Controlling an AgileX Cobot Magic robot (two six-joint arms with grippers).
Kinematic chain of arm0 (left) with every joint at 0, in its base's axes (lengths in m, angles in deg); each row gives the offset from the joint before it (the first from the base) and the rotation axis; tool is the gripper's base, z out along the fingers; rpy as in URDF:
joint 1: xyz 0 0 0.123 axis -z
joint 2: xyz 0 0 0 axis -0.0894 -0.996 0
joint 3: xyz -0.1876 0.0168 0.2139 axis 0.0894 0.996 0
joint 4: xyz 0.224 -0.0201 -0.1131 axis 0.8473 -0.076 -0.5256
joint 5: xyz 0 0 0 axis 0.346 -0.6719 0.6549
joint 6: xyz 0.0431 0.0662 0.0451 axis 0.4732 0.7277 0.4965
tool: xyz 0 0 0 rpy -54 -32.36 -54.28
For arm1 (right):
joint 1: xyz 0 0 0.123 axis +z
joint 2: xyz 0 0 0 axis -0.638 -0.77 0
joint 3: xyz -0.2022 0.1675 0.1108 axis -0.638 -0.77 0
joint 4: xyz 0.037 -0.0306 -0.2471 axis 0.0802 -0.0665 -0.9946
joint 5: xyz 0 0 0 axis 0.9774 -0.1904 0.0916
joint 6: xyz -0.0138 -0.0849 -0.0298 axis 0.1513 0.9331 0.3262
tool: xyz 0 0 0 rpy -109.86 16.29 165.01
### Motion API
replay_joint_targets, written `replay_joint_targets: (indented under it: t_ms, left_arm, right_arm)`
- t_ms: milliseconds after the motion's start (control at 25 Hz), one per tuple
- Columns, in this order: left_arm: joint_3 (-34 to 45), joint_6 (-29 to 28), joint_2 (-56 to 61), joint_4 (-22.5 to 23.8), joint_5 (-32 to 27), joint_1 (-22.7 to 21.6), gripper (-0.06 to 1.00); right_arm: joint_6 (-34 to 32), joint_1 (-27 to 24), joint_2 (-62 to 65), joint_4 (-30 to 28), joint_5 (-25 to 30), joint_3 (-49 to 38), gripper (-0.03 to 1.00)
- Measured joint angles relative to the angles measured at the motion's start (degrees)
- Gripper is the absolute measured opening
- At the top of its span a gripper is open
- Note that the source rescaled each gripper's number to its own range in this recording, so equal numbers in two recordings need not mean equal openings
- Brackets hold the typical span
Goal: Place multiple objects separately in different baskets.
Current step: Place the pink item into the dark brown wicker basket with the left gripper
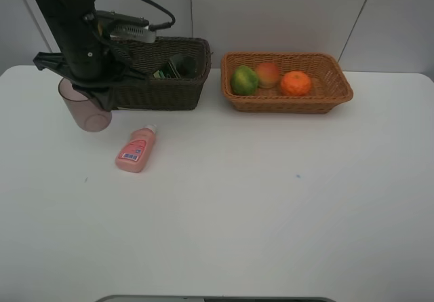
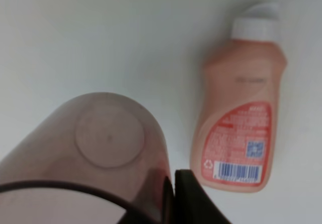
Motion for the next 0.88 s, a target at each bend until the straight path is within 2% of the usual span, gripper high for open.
replay_joint_targets:
  t_ms: [200,360,640,880]
  left_arm:
    - [-9.91,0.00,-0.11,-0.18,-0.99,-2.31,0.00]
    - [-15.29,0.00,-1.36,0.16,2.18,-5.04,0.00]
    - [-16.30,0.32,-5.63,-0.21,13.22,-7.99,0.00]
    - [-16.30,1.92,-12.03,-2.49,17.02,-10.10,0.00]
  right_arm:
    - [0.00,0.00,0.00,0.00,0.00,0.00,0.63]
    - [0.00,0.00,0.00,0.00,0.00,0.00,0.63]
    - [0.00,0.00,0.00,0.00,0.00,0.00,0.63]
    - [0.00,0.00,0.00,0.00,0.00,0.00,0.63]
